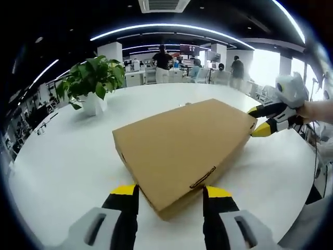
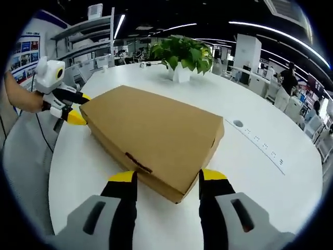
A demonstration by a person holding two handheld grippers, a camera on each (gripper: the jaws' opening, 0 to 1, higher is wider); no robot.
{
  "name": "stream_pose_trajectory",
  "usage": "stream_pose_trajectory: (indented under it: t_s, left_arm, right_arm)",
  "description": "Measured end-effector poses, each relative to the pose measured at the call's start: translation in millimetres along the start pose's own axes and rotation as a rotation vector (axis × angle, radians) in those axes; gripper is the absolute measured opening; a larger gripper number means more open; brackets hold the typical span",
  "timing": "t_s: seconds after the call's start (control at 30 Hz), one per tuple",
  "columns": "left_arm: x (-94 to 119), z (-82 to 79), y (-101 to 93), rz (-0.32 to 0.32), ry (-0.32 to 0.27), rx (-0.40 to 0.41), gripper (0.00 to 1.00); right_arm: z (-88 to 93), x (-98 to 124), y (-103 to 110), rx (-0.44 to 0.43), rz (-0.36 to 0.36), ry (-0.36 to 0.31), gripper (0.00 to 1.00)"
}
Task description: Operate the shoe box by opening the lid, removing the specified soft item, and placing it in the target area until the item is outside and the box remains undamaged.
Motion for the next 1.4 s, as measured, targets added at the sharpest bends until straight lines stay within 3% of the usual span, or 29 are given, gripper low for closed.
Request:
stream_pose_trajectory:
  t_s: [0.53,1.4]
  left_arm:
    - [5.0,3.6,19.7,0.074,0.047,-0.05,0.48]
    - [30.5,19.6,45.3,0.176,0.118,-0.146,0.47]
  right_arm:
    - [3.3,7.4,30.7,-0.092,0.05,0.0,0.42]
    - [10.6,20.3,99.4,-0.22,0.105,-0.017,0.4]
Point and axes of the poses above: the point that each gripper's makers call its tool centre point, and the gripper's own axes: x roughly backward along the fingers, y roughly to its left, z roughly out of its underside, the point moved 7 cm from there along x, roughly backward along the fingers, and after that the axes turned 5 degrees about y, right-handed, at the moved point
